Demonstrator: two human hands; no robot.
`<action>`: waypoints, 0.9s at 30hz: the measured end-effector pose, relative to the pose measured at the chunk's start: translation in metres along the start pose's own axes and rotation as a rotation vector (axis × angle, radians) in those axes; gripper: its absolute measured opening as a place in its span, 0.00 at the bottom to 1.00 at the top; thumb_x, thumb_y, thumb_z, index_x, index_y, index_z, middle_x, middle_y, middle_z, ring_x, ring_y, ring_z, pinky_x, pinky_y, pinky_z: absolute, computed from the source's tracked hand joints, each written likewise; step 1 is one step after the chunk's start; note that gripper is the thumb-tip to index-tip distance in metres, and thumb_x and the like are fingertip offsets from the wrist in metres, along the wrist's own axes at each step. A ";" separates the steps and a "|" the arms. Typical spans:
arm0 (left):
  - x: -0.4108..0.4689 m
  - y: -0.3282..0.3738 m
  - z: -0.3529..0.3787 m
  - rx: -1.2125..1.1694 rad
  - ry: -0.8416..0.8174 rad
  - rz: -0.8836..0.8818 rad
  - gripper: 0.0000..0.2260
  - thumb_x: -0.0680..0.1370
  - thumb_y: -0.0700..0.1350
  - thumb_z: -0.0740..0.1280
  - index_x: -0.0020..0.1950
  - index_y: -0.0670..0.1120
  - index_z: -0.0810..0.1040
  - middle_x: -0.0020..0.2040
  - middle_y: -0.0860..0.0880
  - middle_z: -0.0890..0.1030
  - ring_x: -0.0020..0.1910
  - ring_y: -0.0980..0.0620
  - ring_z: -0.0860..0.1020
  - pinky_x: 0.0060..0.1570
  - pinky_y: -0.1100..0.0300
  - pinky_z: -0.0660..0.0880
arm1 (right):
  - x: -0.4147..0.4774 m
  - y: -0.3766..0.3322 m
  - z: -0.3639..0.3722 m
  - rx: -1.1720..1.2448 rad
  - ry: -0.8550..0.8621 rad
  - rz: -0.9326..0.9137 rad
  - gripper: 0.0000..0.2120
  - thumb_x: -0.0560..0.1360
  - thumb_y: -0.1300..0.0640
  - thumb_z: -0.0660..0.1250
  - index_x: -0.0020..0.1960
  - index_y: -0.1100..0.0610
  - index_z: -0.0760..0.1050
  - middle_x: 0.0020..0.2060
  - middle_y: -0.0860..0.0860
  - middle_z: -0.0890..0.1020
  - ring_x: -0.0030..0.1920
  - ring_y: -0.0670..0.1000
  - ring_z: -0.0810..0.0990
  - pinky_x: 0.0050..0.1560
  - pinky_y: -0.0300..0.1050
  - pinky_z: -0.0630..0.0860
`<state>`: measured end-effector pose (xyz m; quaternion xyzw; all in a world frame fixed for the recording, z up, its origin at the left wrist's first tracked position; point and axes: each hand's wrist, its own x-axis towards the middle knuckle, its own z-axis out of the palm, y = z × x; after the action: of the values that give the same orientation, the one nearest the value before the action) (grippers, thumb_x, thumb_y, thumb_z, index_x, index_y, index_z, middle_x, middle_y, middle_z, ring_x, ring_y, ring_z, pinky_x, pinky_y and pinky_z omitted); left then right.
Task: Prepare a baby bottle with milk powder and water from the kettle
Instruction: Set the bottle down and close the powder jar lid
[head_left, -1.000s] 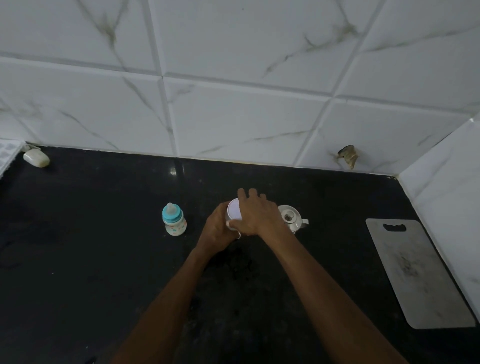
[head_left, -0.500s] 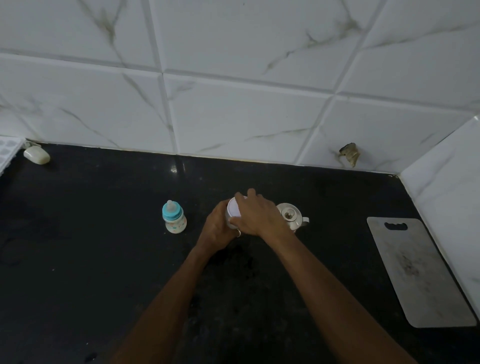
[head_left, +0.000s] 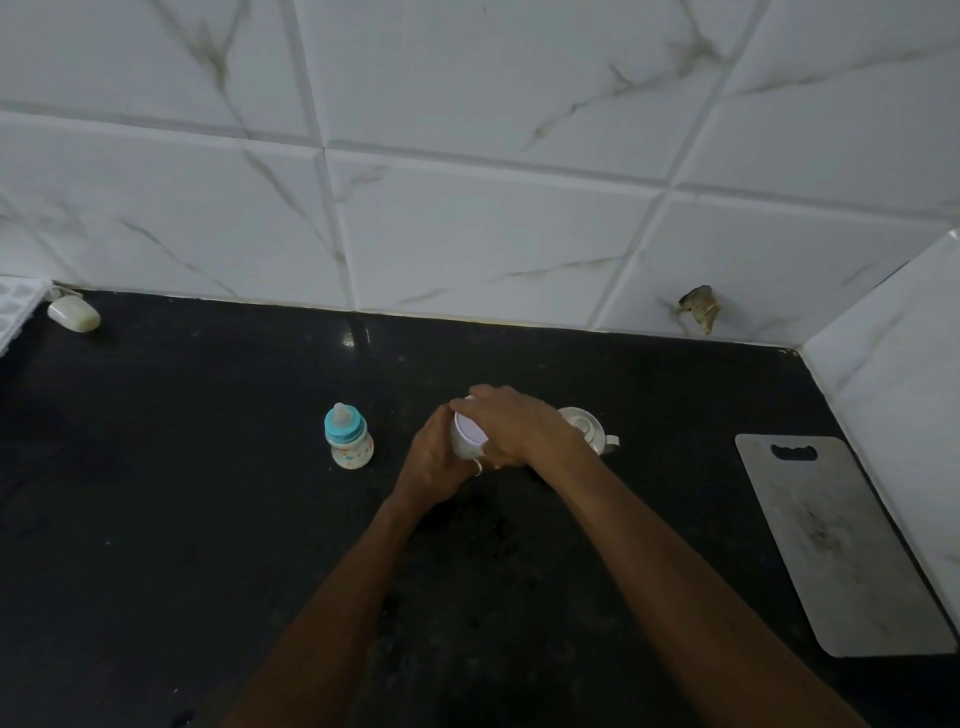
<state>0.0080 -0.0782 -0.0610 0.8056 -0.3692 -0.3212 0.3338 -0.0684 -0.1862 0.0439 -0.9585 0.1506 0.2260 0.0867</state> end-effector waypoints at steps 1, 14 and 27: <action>-0.002 0.002 -0.002 -0.020 0.021 -0.006 0.33 0.76 0.40 0.74 0.77 0.43 0.62 0.74 0.43 0.69 0.73 0.48 0.68 0.73 0.54 0.65 | 0.000 -0.002 0.002 -0.013 0.043 0.032 0.35 0.77 0.51 0.72 0.79 0.52 0.61 0.74 0.58 0.67 0.71 0.61 0.70 0.64 0.56 0.74; -0.012 0.003 -0.006 -0.098 0.121 0.045 0.38 0.69 0.48 0.80 0.74 0.48 0.66 0.70 0.48 0.74 0.68 0.53 0.73 0.69 0.53 0.71 | -0.002 -0.008 0.016 0.070 0.129 0.123 0.42 0.77 0.44 0.70 0.82 0.52 0.51 0.80 0.59 0.57 0.75 0.64 0.64 0.66 0.61 0.71; -0.015 0.005 -0.005 -0.124 0.139 0.052 0.37 0.69 0.47 0.80 0.73 0.50 0.67 0.67 0.52 0.75 0.63 0.58 0.74 0.65 0.58 0.73 | 0.003 -0.022 0.017 -0.026 0.324 0.297 0.29 0.77 0.37 0.64 0.67 0.58 0.72 0.57 0.58 0.78 0.50 0.56 0.82 0.44 0.47 0.70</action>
<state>0.0025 -0.0676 -0.0497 0.7939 -0.3452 -0.2781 0.4162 -0.0658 -0.1619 0.0298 -0.9507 0.2991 0.0811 0.0145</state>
